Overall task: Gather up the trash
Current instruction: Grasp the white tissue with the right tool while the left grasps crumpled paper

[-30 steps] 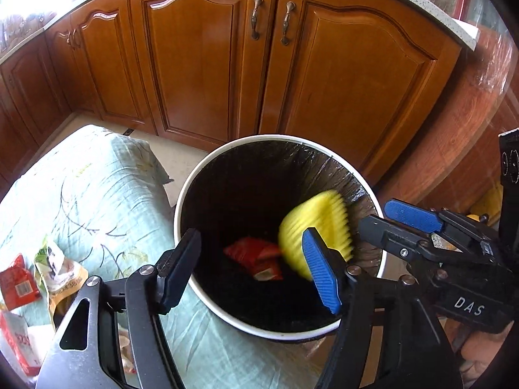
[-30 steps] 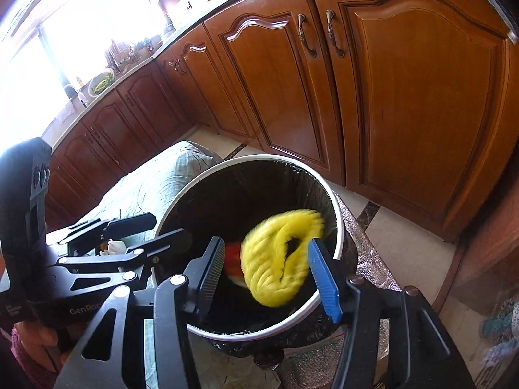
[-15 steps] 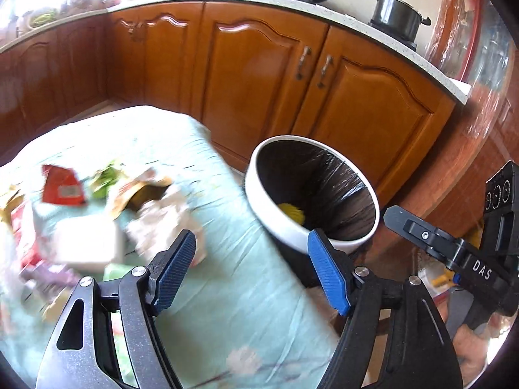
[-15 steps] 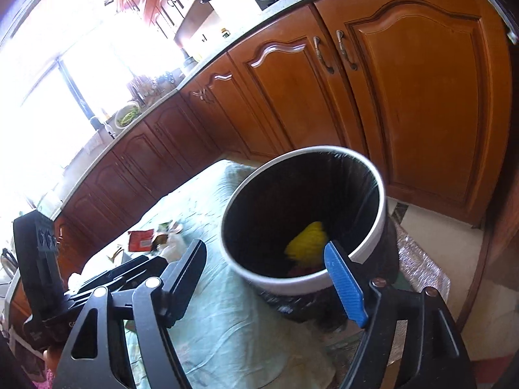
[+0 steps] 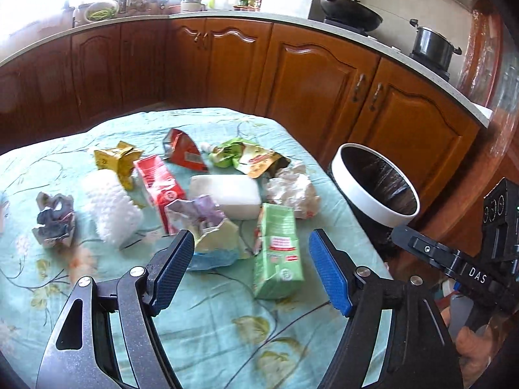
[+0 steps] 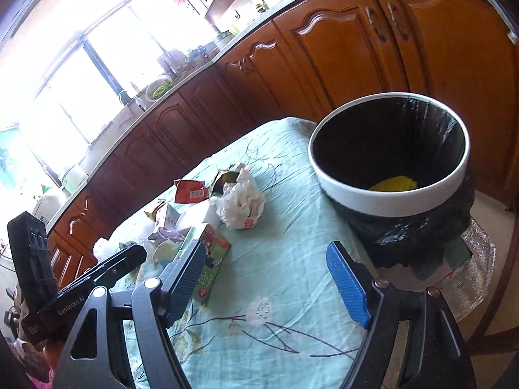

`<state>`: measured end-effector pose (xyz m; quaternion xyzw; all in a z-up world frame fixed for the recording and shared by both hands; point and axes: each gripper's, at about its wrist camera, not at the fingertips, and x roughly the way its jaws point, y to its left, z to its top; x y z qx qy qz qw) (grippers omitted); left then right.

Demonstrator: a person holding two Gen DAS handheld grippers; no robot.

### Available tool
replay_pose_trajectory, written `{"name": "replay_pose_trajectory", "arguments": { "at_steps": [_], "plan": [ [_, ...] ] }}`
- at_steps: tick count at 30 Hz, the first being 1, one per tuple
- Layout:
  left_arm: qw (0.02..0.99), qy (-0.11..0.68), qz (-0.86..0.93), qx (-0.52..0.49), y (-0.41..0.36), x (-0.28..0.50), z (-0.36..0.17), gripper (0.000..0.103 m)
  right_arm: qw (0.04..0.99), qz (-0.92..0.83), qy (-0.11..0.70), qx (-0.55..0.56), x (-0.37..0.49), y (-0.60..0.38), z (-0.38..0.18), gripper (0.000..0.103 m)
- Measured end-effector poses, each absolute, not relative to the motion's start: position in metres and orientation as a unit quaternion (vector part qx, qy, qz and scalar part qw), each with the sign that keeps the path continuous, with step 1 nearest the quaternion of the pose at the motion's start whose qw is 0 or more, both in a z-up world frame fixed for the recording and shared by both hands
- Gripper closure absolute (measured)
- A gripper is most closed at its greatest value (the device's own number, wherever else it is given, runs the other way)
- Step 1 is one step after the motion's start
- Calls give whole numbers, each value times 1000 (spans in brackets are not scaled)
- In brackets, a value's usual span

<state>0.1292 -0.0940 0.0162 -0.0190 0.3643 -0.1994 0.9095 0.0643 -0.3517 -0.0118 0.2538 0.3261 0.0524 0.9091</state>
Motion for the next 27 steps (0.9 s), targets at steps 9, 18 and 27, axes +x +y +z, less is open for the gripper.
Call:
{"name": "replay_pose_trajectory", "arguments": {
  "at_steps": [9, 18, 27],
  "plan": [
    [904, 404, -139, -26, -58, 151, -11, 28, 909, 73, 344, 222, 92, -317, -14, 24],
    [880, 444, -160, -44, -66, 175, -25, 28, 904, 74, 372, 197, 141, -304, -23, 24],
    [868, 459, -180, -57, -76, 198, -37, 58, 893, 71, 403, 187, 187, -300, -42, 44]
  ]
}}
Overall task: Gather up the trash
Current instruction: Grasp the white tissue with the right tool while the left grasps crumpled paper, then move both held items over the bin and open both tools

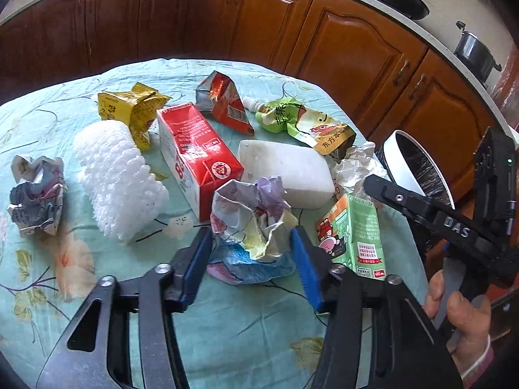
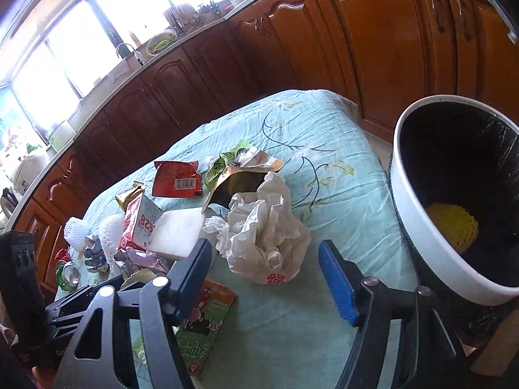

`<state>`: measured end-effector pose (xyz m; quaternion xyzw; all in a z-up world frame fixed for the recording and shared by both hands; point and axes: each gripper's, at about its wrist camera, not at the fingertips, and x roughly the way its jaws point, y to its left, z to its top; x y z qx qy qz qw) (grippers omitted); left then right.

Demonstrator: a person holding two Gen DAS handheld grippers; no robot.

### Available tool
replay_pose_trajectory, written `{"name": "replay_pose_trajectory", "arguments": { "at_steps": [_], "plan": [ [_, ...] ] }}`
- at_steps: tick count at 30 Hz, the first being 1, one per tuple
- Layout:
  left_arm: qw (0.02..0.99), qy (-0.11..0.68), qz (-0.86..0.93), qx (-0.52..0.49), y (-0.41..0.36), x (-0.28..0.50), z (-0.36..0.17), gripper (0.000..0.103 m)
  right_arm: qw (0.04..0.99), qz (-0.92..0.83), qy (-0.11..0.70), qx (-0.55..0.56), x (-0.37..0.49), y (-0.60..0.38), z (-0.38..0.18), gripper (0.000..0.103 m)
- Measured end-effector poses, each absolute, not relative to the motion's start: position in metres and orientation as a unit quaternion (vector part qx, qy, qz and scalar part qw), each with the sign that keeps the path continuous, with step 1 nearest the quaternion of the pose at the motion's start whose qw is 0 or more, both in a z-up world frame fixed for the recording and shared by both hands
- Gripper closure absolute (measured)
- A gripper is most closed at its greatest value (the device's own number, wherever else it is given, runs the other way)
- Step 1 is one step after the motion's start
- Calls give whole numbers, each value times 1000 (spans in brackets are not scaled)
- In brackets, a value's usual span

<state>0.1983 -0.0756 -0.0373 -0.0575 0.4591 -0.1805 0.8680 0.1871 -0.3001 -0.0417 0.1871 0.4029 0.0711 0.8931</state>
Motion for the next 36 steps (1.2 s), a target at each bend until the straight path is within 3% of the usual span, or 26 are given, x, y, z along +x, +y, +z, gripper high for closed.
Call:
{"name": "replay_pose_trajectory", "arguments": {
  "at_steps": [2, 5, 21, 36],
  "plan": [
    [870, 454, -182, -56, -76, 197, -38, 61, 888, 77, 413, 189, 192, -299, -49, 68],
    [875, 445, -184, -56, -73, 193, -36, 68, 895, 81, 403, 173, 187, -292, -48, 75],
    [905, 372, -200, -42, -64, 156, 29, 74, 914, 78, 354, 184, 133, -315, -10, 77],
    [881, 380, -282, -3, -159, 148, 38, 74, 926, 16, 328, 186, 80, -374, 11, 77]
  ]
}}
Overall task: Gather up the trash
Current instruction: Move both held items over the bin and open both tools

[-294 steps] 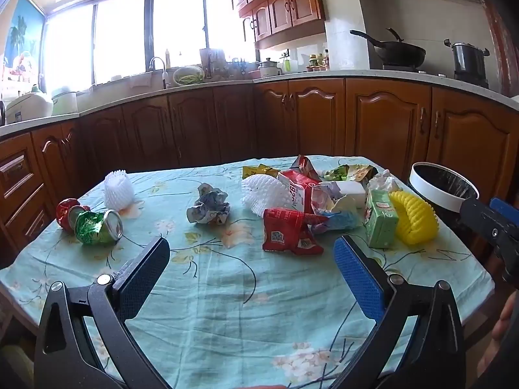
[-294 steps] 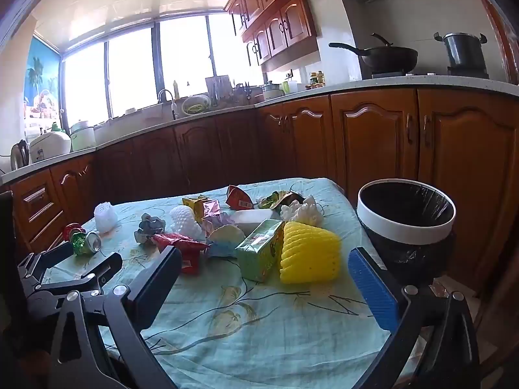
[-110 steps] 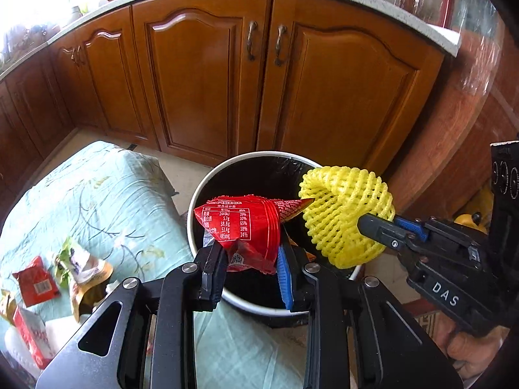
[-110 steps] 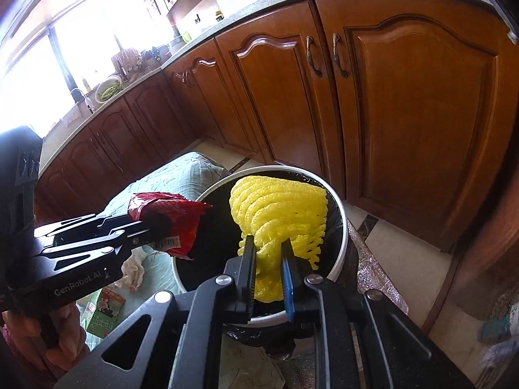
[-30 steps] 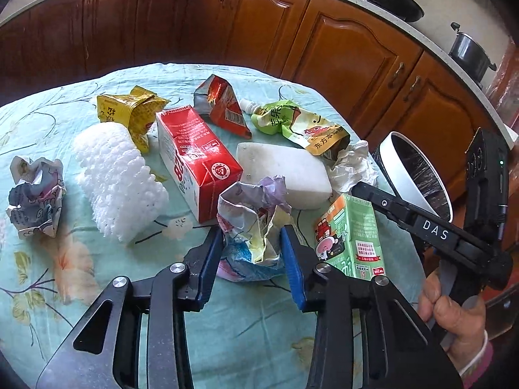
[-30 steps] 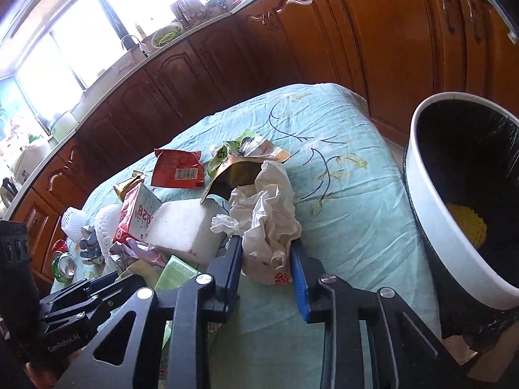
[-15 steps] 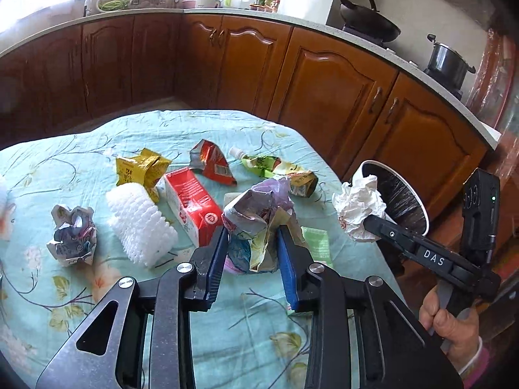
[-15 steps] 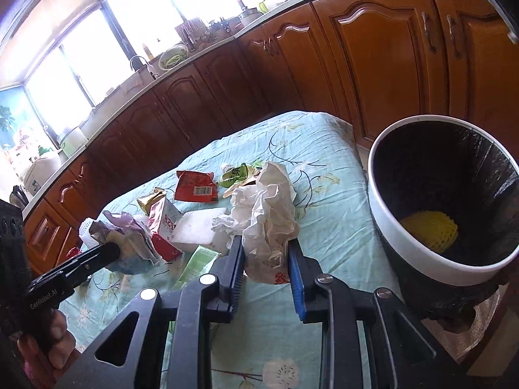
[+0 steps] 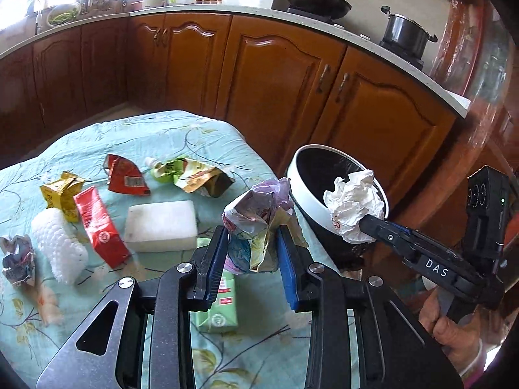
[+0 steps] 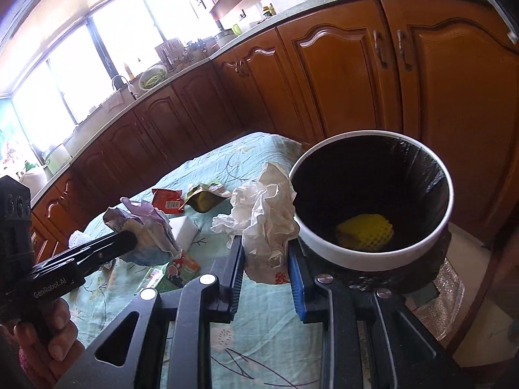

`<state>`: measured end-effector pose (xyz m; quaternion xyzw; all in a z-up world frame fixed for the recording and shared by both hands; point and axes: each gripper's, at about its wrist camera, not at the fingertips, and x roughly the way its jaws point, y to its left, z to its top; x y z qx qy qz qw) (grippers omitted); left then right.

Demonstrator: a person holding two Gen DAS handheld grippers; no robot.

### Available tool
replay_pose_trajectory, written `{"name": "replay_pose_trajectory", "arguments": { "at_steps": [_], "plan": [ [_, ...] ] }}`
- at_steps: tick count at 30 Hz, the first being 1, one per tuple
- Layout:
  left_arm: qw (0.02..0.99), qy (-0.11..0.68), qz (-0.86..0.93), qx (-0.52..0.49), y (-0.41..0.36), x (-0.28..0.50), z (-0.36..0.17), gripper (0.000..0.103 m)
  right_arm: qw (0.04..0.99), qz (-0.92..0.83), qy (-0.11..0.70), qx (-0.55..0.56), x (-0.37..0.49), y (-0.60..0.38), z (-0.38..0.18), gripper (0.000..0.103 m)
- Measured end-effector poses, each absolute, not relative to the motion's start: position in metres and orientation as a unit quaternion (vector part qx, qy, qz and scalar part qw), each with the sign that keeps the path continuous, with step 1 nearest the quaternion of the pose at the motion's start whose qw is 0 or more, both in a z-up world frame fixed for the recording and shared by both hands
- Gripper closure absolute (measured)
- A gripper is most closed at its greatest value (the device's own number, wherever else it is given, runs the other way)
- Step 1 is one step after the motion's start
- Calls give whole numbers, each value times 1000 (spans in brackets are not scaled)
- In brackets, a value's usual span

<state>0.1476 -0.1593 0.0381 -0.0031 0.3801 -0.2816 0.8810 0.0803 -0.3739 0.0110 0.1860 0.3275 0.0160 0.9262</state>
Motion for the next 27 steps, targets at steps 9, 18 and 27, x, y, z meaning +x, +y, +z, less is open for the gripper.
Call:
{"name": "replay_pose_trajectory", "arguments": {
  "at_steps": [9, 18, 27],
  "plan": [
    [859, 398, -321, 30, -220, 152, 34, 74, 928, -31, 317, 193, 65, -419, 18, 77],
    [842, 415, -342, 50, -286, 183, 34, 74, 922, -60, 333, 188, 80, -459, 14, 76],
    [817, 457, -345, 74, -341, 221, 20, 74, 911, -71, 364, 181, 109, -488, 9, 74]
  ]
}}
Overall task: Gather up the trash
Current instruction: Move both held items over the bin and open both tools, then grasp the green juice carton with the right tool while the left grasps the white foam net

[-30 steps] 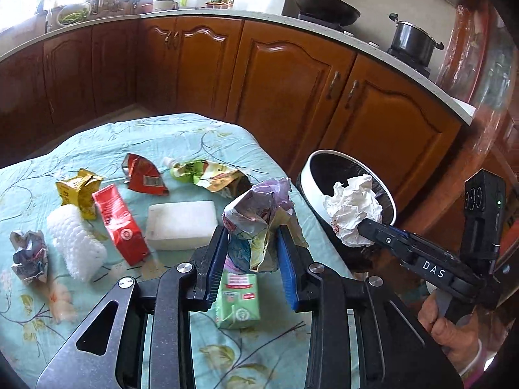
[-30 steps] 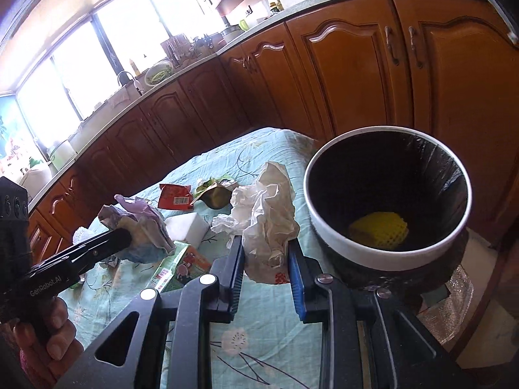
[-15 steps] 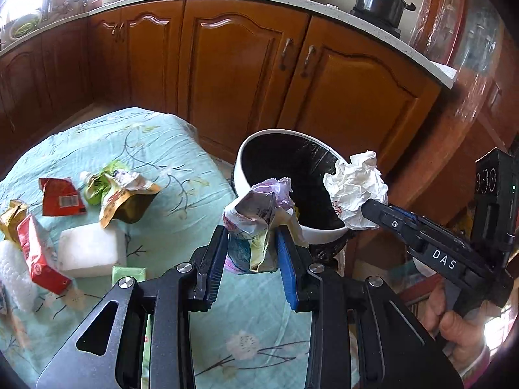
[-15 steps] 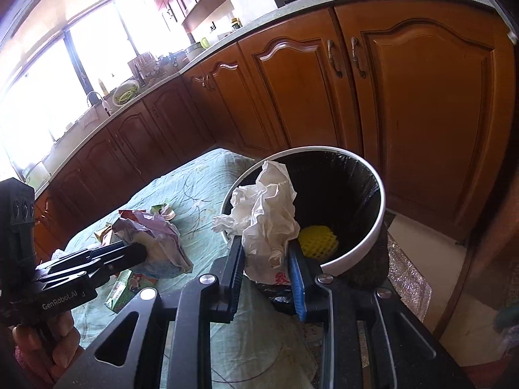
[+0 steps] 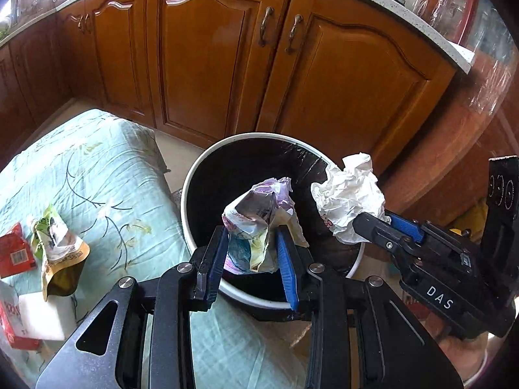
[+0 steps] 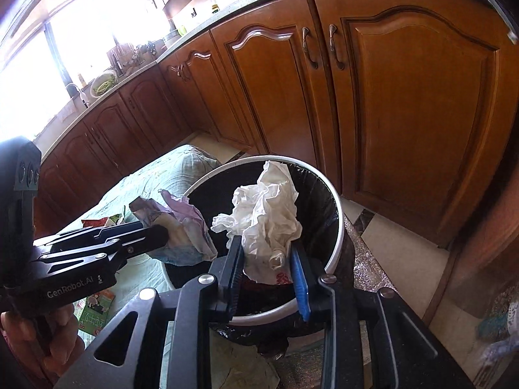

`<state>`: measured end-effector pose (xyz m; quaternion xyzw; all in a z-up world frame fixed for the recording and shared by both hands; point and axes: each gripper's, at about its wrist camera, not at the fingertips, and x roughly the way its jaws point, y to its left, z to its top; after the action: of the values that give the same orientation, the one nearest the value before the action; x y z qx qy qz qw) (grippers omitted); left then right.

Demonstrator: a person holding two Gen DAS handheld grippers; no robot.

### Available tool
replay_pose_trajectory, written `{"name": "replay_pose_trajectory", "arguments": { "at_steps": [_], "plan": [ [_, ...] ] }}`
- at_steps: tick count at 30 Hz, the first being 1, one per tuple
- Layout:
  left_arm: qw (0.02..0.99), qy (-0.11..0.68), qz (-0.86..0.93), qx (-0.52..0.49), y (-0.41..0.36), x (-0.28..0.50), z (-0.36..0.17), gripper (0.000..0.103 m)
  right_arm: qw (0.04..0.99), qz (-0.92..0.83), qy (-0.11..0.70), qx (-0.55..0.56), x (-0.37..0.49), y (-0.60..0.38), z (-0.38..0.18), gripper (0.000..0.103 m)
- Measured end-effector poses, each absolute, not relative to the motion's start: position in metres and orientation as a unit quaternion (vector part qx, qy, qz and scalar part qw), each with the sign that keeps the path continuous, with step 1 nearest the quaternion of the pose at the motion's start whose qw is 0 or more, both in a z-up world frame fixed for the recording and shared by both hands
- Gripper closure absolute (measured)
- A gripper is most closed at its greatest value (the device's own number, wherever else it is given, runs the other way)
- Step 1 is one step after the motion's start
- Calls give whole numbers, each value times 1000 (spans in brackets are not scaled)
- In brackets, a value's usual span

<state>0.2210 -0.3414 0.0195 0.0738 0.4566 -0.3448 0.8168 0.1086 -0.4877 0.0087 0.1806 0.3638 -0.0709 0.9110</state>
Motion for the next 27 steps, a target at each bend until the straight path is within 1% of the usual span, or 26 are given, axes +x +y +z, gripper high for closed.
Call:
{"name": "replay_pose_trajectory", "arguments": {
  "at_steps": [3, 6, 7, 8, 9, 10, 11, 18, 20, 23, 27],
  "plan": [
    [810, 471, -342, 75, -353, 233, 13, 72, 906, -71, 378, 175, 119, -491, 5, 72],
    [807, 479, -335, 80, -359, 241, 9, 67, 902, -71, 390, 172, 129, -493, 0, 69],
    [807, 481, -332, 81, -358, 242, 6, 63, 900, -71, 394, 171, 131, -493, -2, 65],
    [807, 483, -330, 80, -358, 243, 5, 54, 899, -72, 398, 170, 133, -493, -4, 61],
    [806, 486, -330, 76, -358, 245, 3, 50, 897, -70, 400, 172, 134, -493, -5, 57],
    [806, 487, -329, 71, -357, 246, 2, 43, 896, -68, 402, 175, 135, -494, -6, 48],
    [806, 487, -330, 68, -358, 246, 1, 39, 896, -66, 400, 179, 134, -495, -7, 44],
    [811, 476, -338, 43, -336, 231, 5, 38, 902, -64, 379, 198, 118, -495, -3, 42],
    [816, 466, -340, 33, -323, 221, 8, 38, 907, -58, 363, 206, 109, -492, -1, 36],
    [827, 451, -335, 19, -298, 206, 9, 36, 914, -54, 340, 212, 94, -482, 2, 31],
    [839, 436, -326, 6, -265, 183, 10, 35, 918, -49, 323, 225, 81, -465, 4, 30]
  ]
}}
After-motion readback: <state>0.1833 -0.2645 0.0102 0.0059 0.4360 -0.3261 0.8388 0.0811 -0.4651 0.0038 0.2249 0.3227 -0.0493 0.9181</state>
